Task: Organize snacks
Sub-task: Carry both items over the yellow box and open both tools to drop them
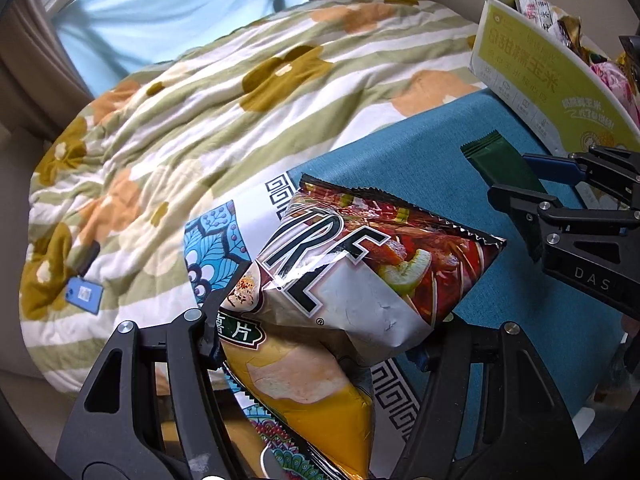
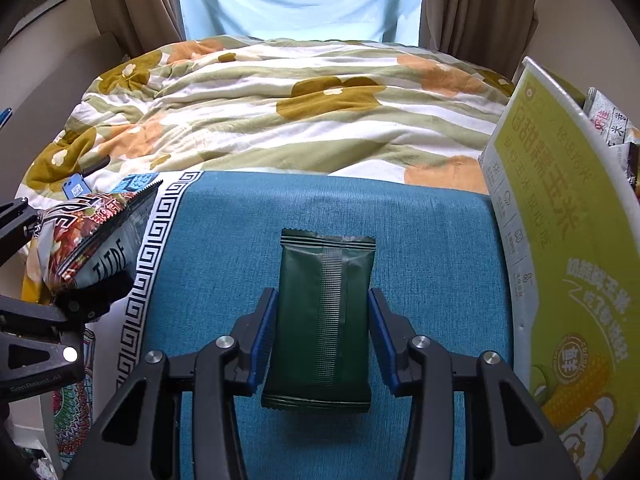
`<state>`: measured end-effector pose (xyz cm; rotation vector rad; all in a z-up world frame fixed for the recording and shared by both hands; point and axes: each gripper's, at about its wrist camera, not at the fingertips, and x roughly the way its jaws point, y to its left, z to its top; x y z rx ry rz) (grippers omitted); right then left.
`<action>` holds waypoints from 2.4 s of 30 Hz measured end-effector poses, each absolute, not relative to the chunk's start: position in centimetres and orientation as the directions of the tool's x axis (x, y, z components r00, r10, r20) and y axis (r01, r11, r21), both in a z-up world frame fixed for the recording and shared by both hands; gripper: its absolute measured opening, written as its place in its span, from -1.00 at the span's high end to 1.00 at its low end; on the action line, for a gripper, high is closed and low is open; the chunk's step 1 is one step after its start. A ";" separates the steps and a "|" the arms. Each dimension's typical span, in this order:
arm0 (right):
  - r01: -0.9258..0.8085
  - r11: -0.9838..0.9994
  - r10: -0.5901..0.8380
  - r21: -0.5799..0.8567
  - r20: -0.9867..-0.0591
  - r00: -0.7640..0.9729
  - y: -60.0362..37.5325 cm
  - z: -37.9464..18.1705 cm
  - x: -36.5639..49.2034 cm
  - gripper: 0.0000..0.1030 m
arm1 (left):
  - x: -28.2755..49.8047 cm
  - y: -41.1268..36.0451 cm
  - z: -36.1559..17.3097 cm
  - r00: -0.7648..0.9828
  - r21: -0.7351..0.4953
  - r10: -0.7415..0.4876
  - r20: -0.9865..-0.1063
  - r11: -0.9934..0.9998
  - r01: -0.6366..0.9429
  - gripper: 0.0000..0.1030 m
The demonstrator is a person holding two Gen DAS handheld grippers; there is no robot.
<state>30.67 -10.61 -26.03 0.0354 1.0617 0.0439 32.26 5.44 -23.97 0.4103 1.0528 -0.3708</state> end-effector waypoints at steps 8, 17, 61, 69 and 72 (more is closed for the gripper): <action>0.002 0.992 0.103 0.123 -0.833 0.543 -11.7 -19.1 27.0 0.20 | 30.0 3.9 -16.9 0.515 0.114 -0.146 -0.845 0.891 0.439 -0.20; 0.043 0.987 0.093 0.157 -0.761 0.642 -17.6 -11.2 22.6 0.20 | 27.2 -4.7 -9.2 0.613 0.129 -0.223 -0.758 0.870 0.476 -0.20; -0.045 0.982 0.165 0.185 -0.709 0.685 -44.9 -7.6 23.1 0.20 | 23.7 -27.1 -9.5 0.517 0.005 -0.211 -0.830 0.923 0.385 -0.95; -0.066 0.972 0.218 0.228 -0.750 0.625 -43.6 -11.4 22.1 -0.36 | 22.6 -25.3 -11.7 0.488 0.014 -0.162 -0.858 0.941 0.338 -0.95; -0.052 0.980 0.182 0.194 -0.755 0.630 -43.3 -12.0 21.5 -0.83 | 22.0 -24.3 -12.1 0.485 0.000 -0.165 -0.859 0.947 0.322 -0.95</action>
